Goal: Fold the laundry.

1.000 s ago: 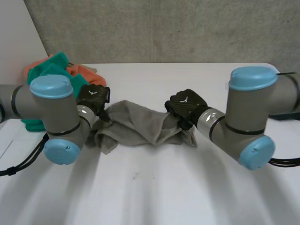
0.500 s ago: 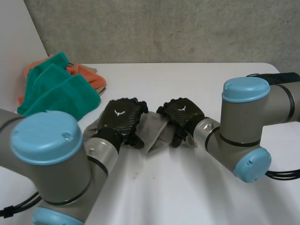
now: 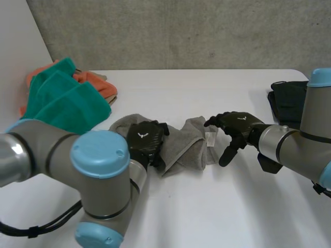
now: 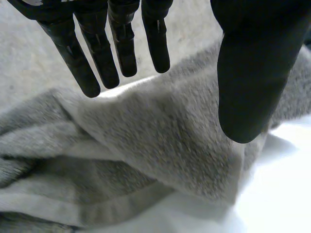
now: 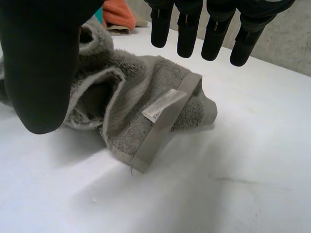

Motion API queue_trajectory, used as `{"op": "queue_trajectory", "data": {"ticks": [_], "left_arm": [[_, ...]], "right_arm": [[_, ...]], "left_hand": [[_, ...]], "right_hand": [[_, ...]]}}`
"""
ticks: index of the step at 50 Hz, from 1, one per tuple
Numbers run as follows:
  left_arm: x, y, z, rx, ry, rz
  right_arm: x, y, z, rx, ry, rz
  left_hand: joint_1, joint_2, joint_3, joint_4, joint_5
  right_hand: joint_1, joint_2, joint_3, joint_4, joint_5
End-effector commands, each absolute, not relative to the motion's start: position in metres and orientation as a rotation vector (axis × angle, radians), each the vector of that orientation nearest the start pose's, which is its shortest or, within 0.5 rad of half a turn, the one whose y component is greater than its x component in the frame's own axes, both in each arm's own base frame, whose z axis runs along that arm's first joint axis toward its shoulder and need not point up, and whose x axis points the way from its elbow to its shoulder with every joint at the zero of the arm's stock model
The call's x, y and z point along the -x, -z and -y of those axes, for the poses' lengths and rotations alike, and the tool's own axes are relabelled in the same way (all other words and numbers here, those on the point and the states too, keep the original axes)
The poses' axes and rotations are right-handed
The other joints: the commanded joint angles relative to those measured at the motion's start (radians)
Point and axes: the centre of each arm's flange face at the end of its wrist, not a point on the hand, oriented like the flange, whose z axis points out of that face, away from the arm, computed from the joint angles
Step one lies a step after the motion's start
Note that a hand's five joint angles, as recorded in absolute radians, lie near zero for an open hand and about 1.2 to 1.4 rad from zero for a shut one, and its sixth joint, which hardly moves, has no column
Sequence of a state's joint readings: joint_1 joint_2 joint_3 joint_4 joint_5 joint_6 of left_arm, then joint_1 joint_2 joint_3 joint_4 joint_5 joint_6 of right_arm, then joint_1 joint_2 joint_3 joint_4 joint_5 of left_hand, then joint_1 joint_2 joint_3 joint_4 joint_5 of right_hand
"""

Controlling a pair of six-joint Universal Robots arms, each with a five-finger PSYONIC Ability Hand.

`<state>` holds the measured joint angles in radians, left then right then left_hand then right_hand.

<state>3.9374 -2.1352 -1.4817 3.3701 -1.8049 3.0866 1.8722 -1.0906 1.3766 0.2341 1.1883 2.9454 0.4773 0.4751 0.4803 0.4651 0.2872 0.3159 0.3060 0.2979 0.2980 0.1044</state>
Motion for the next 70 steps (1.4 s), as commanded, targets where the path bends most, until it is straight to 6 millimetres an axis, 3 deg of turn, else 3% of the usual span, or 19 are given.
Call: {"op": "queue_trajectory", "data": {"ticks": [1, 5, 14, 20, 24, 25, 27, 32, 33, 37, 41, 45, 49, 55, 58, 63, 65, 67, 70], "left_arm": [[0.356, -0.135, 0.209, -0.732, 2.049, -2.671], [0.36, -0.131, 0.216, -0.724, 2.055, -2.658], [0.357, -0.121, 0.228, -0.693, 2.035, -2.649], [0.35, -0.122, 0.23, -0.671, 2.009, -2.646], [0.343, -0.152, 0.234, -0.582, 2.095, -2.587], [0.341, -0.159, 0.235, -0.567, 2.113, -2.574], [0.337, -0.178, 0.234, -0.543, 2.163, -2.547], [0.327, -0.228, 0.229, -0.556, 2.263, -2.439], [0.322, -0.245, 0.226, -0.582, 2.277, -2.384], [0.308, -0.285, 0.22, -0.647, 2.32, -2.218], [0.298, -0.315, 0.212, -0.756, 2.336, -2.071], [0.292, -0.33, 0.204, -0.902, 2.298, -1.992], [0.282, -0.323, 0.209, -0.995, 2.172, -2.005], [0.26, -0.293, 0.23, -1.015, 1.927, -2.129], [0.261, -0.264, 0.243, -1.05, 1.817, -2.196], [0.274, -0.233, 0.265, -1.093, 1.774, -2.229], [0.283, -0.226, 0.286, -1.079, 1.831, -2.183], [0.29, -0.229, 0.301, -1.066, 1.891, -2.121], [0.306, -0.255, 0.334, -1.022, 2.077, -1.871]], "right_arm": [[-0.259, -0.181, 0.292, 0.849, 1.344, -2.215], [-0.267, -0.16, 0.295, 0.855, 1.293, -2.197], [-0.279, -0.129, 0.306, 0.798, 1.275, -2.185], [-0.301, -0.12, 0.301, 0.774, 1.241, -2.138], [-0.307, -0.124, 0.307, 0.77, 1.298, -2.093], [-0.308, -0.127, 0.309, 0.771, 1.321, -2.077], [-0.309, -0.131, 0.31, 0.775, 1.345, -2.063], [-0.304, -0.167, 0.32, 0.769, 1.506, -2.028], [-0.301, -0.187, 0.321, 0.78, 1.583, -1.999], [-0.296, -0.23, 0.318, 0.857, 1.764, -1.914], [-0.281, -0.275, 0.313, 0.974, 1.961, -1.852], [-0.26, -0.32, 0.299, 1.115, 2.151, -1.825], [-0.245, -0.346, 0.281, 1.188, 2.233, -1.852], [-0.244, -0.335, 0.268, 1.295, 2.101, -1.948], [-0.252, -0.315, 0.266, 1.384, 1.985, -1.997], [-0.266, -0.272, 0.282, 1.497, 1.841, -2.074], [-0.269, -0.258, 0.297, 1.503, 1.827, -2.122], [-0.272, -0.251, 0.31, 1.496, 1.845, -2.149], [-0.282, -0.26, 0.34, 1.422, 2.03, -2.113]], "left_hand": [[0.042, 0.044, 0.038, 0.054, 0.057], [0.117, 0.12, 0.114, 0.13, 0.133], [0.918, 0.92, 0.915, 0.93, 0.933], [0.919, 0.921, 0.916, 0.931, 0.935], [0.919, 0.921, 0.916, 0.931, 0.935], [0.919, 0.921, 0.916, 0.931, 0.935], [0.919, 0.921, 0.916, 0.931, 0.935], [0.919, 0.921, 0.916, 0.931, 0.935], [0.919, 0.921, 0.916, 0.931, 0.935], [0.919, 0.921, 0.916, 0.931, 0.935], [0.919, 0.921, 0.916, 0.931, 0.935], [0.919, 0.921, 0.916, 0.931, 0.935], [0.919, 0.921, 0.916, 0.931, 0.935], [0.919, 0.921, 0.916, 0.931, 0.935], [0.919, 0.921, 0.916, 0.931, 0.935], [0.919, 0.921, 0.916, 0.931, 0.935], [0.919, 0.921, 0.916, 0.931, 0.935], [0.919, 0.921, 0.916, 0.931, 0.935], [0.919, 0.921, 0.916, 0.931, 0.935]], "right_hand": [[0.021, 0.031, 0.04, 0.039, 0.058], [0.071, 0.081, 0.089, 0.089, 0.108], [0.118, 0.128, 0.136, 0.136, 0.155], [0.347, 0.357, 0.365, 0.365, 0.384], [0.801, 0.811, 0.819, 0.819, 0.838], [1.078, 1.087, 1.096, 1.095, 1.115], [1.08, 1.09, 1.098, 1.098, 1.117], [1.08, 1.09, 1.098, 1.098, 1.117], [1.08, 1.09, 1.098, 1.098, 1.117], [1.08, 1.09, 1.098, 1.098, 1.117], [1.08, 1.09, 1.098, 1.098, 1.117], [1.08, 1.09, 1.098, 1.098, 1.117], [1.08, 1.09, 1.098, 1.098, 1.117], [1.08, 1.09, 1.098, 1.098, 1.117], [1.08, 1.09, 1.098, 1.098, 1.117], [1.08, 1.09, 1.098, 1.098, 1.117], [1.08, 1.09, 1.098, 1.098, 1.117], [1.08, 1.09, 1.098, 1.098, 1.117], [1.08, 1.09, 1.098, 1.098, 1.117]]}}
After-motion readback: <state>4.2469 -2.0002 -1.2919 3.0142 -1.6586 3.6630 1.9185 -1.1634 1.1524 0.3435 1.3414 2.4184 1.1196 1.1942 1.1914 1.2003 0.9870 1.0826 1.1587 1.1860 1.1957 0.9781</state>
